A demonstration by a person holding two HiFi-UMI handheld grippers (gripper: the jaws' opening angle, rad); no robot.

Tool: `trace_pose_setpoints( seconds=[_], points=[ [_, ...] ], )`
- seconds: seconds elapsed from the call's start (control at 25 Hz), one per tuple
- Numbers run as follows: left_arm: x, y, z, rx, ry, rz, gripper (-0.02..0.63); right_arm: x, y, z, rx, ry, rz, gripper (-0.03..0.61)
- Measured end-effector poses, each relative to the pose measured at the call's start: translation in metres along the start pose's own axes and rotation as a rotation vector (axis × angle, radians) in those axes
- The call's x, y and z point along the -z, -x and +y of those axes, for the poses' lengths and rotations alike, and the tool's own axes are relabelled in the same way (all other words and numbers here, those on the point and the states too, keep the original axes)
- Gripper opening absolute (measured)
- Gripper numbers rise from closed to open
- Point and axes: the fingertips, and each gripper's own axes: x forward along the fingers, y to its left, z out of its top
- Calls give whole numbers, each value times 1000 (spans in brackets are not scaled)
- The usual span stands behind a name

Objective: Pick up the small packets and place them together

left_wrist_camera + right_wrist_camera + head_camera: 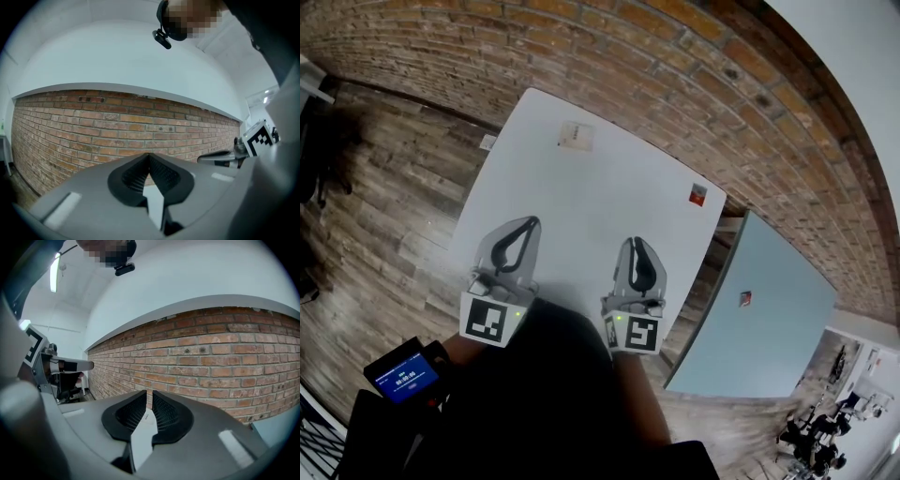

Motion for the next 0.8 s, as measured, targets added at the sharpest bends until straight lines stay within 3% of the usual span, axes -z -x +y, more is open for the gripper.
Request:
trace_pose_setpoints(
  seconds=[0.28,0.8],
  points=[
    [3,-9,19,-12,2,19,0,19,-44,15,-73,-8,67,69],
    [12,-4,55,-67,29,40,0,60,-118,27,-152,26,177,74]
  ],
)
